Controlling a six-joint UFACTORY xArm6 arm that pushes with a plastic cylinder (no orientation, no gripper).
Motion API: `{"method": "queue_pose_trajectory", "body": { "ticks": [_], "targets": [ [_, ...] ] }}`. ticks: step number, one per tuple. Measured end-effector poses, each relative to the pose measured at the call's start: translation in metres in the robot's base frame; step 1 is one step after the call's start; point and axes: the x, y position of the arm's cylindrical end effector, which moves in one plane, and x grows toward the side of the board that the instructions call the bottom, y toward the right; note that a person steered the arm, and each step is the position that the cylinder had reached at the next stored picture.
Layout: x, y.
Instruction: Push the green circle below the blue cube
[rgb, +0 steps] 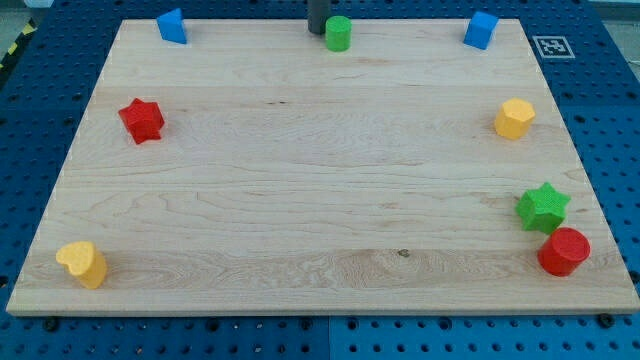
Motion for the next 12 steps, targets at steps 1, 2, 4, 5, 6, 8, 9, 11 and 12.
{"method": "queue_pose_trajectory", "body": {
  "ticks": [1,2,4,5,6,8,9,11,12],
  "targets": [
    [0.007,-0.001],
    [0.009,-0.001],
    [0.015,0.003],
    [0.018,0.022],
    [0.022,0.047],
    [0.051,0.096],
    [0.056,0.115],
    [0.07,0.136],
    [0.077,0.157]
  ]
}}
